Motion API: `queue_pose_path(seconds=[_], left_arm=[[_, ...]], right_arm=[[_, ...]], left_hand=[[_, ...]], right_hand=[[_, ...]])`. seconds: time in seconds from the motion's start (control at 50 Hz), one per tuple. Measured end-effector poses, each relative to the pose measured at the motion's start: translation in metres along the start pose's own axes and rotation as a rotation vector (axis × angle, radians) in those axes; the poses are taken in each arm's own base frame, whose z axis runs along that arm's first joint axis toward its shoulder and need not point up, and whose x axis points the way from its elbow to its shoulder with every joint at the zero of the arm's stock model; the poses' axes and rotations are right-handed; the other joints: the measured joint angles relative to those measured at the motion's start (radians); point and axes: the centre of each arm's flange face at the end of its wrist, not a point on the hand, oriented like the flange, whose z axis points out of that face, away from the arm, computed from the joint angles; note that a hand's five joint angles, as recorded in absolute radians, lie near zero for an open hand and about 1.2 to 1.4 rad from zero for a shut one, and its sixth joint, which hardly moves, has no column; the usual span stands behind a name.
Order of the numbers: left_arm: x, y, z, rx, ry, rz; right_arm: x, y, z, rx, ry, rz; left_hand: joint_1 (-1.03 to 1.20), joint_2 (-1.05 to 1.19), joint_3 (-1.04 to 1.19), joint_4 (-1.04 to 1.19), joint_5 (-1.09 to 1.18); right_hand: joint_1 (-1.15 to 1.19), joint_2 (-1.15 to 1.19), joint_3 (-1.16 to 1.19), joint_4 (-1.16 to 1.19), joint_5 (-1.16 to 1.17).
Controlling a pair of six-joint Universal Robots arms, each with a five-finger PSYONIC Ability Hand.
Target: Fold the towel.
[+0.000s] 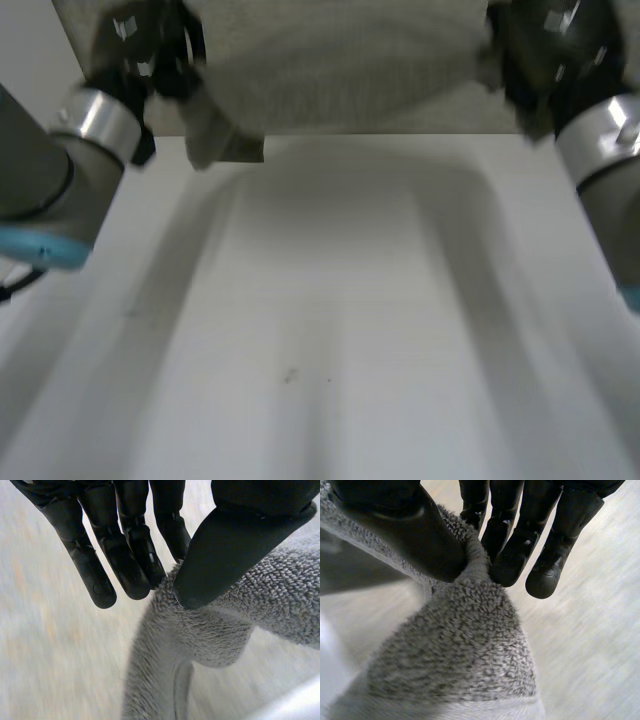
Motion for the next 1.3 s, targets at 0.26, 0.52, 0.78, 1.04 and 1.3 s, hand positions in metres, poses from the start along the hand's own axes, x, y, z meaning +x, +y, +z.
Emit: queue_pose_path(seconds=[0.26,0.52,0.78,1.04,1.3], left_arm=[[0.011,0.093,-0.099,-0.599,0.088,-0.078],[0.006,0.090,-0.113,-0.712,0.124,0.035],[0.011,0.135,-0.088,-0.612,0.154,0.061],[0.053,0.114,-0.118,-0.587,0.260,0.053],[0.085,0.123,-0.133,-0.497,0.307,0.086]], right_arm=[[-0.043,0.066,-0.083,-0.537,-0.258,0.037],[-0.046,0.072,-0.097,-0.584,-0.270,0.064],[-0.063,0.115,-0.101,-0.639,-0.235,0.205],[-0.050,0.130,-0.095,-0.620,-0.145,0.256],[-0.054,0.134,-0.098,-0.639,-0.149,0.298]], left_hand=[[0.000,0.000,0.000,0.000,0.000],[0.000,0.000,0.000,0.000,0.000],[-0.650,-0.690,-0.651,-0.662,-0.660],[-1.009,-1.049,-1.048,-1.050,-0.994],[-0.980,-1.012,-1.011,-1.013,-0.990]], right_hand=[[0.000,0.000,0.000,0.000,0.000],[0.000,0.000,0.000,0.000,0.000],[0.000,0.000,0.000,0.000,0.000],[0.000,0.000,0.000,0.000,0.000],[0.000,0.000,0.000,0.000,0.000]])
